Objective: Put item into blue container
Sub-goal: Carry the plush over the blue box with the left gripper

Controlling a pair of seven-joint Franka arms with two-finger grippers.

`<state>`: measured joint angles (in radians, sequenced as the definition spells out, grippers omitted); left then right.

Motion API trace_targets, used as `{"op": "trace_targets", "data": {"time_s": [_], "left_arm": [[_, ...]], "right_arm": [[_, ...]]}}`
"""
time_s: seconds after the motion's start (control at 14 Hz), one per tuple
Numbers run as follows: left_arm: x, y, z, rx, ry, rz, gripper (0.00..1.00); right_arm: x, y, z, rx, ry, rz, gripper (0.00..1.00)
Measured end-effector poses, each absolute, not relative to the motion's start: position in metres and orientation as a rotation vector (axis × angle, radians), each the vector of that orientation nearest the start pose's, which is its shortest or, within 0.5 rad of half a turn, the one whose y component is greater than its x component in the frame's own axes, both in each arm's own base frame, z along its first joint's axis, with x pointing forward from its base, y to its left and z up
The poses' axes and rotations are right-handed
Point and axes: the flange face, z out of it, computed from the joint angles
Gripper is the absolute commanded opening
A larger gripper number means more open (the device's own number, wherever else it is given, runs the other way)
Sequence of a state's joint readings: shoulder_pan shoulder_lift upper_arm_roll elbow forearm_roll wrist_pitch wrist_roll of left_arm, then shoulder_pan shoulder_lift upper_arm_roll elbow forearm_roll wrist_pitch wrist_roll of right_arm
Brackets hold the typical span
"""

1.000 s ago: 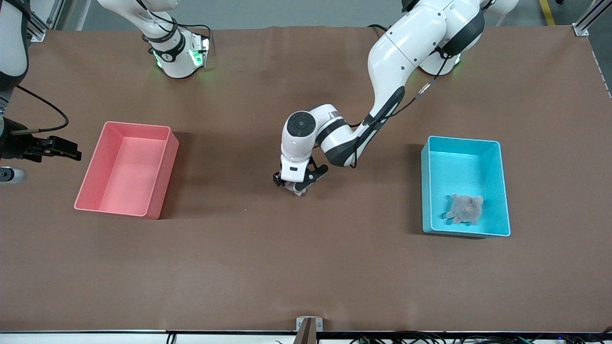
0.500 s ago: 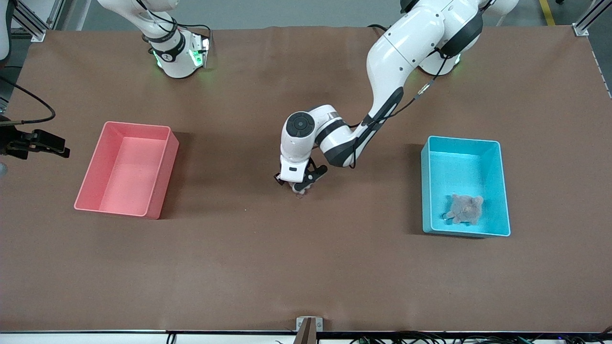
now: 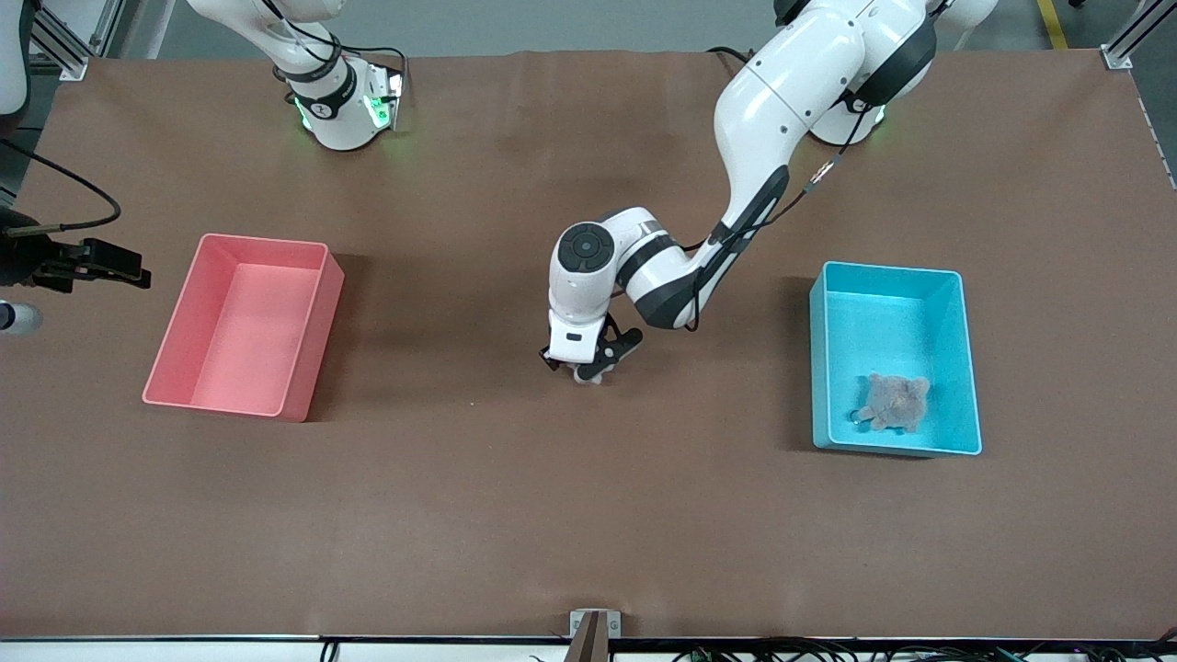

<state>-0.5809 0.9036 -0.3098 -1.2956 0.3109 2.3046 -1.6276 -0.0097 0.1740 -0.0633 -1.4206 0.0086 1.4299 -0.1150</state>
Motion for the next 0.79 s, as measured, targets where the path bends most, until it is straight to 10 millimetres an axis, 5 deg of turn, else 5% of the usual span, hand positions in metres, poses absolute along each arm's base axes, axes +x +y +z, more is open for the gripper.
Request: {"op": "trace_targets", "data": {"time_s": [0.43,0.79], "left_arm": [[0.587,-0.455,0.364,-3.055,-0.968,-0.219,0.00],[0.583,-0.337,0.410,-3.039,-0.583,-0.187,0.00]], "right_arm": [[0.574,-0.041,0.597,-3.118,-0.060,0.227,1.00],[0.540,-0.041,0.594,-3.119,-0.059,0.142,1.00]]}}
